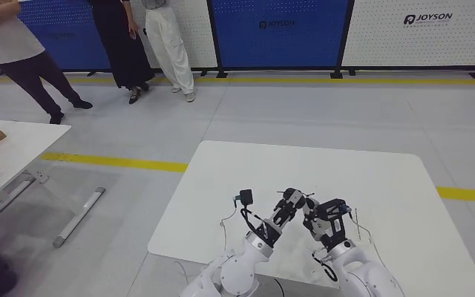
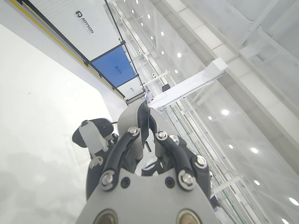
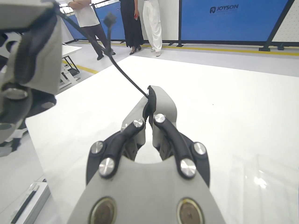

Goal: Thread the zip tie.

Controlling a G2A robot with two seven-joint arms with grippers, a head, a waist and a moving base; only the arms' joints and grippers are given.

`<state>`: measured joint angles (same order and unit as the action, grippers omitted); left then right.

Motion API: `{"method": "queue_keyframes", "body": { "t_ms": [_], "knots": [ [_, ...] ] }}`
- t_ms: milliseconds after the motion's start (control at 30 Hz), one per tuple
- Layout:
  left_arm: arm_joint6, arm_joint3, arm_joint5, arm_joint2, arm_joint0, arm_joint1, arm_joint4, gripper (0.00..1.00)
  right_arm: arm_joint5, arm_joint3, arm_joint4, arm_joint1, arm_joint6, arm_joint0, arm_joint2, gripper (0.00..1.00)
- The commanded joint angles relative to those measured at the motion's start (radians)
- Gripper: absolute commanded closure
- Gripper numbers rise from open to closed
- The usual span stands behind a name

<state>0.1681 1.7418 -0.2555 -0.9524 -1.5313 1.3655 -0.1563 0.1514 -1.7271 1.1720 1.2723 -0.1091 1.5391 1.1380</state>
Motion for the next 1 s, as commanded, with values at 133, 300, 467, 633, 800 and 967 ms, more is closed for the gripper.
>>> {"method": "queue_keyframes", "body": {
  "t_ms": [133, 300, 467, 633, 800, 967],
  "knots": [
    [-0.001, 0.015, -0.013, -0.006, -0.014, -0.002, -0.002, 1.00, -0.006, 0.013, 0.008, 0.001, 0.012, -0.001, -0.006, 1.00],
    [-0.001, 0.020, -0.018, -0.008, -0.019, -0.004, -0.003, 1.00, -0.008, 0.016, 0.008, 0.002, 0.015, -0.003, -0.008, 1.00],
    [-0.001, 0.019, -0.021, -0.008, -0.020, -0.004, -0.005, 1.00, -0.009, 0.020, -0.003, 0.003, 0.015, -0.004, -0.012, 1.00],
    [0.055, 0.001, 0.007, -0.011, -0.013, -0.001, -0.042, 1.00, 0.002, -0.001, -0.071, 0.003, 0.019, 0.006, 0.006, 0.00],
    [0.070, -0.023, 0.005, -0.030, -0.012, -0.001, -0.023, 1.00, 0.006, -0.059, -0.232, 0.000, 0.090, 0.057, 0.091, 0.00],
    [0.073, -0.035, 0.007, -0.054, -0.016, -0.003, -0.003, 1.00, 0.036, -0.101, -0.407, -0.008, 0.122, 0.121, 0.202, 0.00]
  ]
}}
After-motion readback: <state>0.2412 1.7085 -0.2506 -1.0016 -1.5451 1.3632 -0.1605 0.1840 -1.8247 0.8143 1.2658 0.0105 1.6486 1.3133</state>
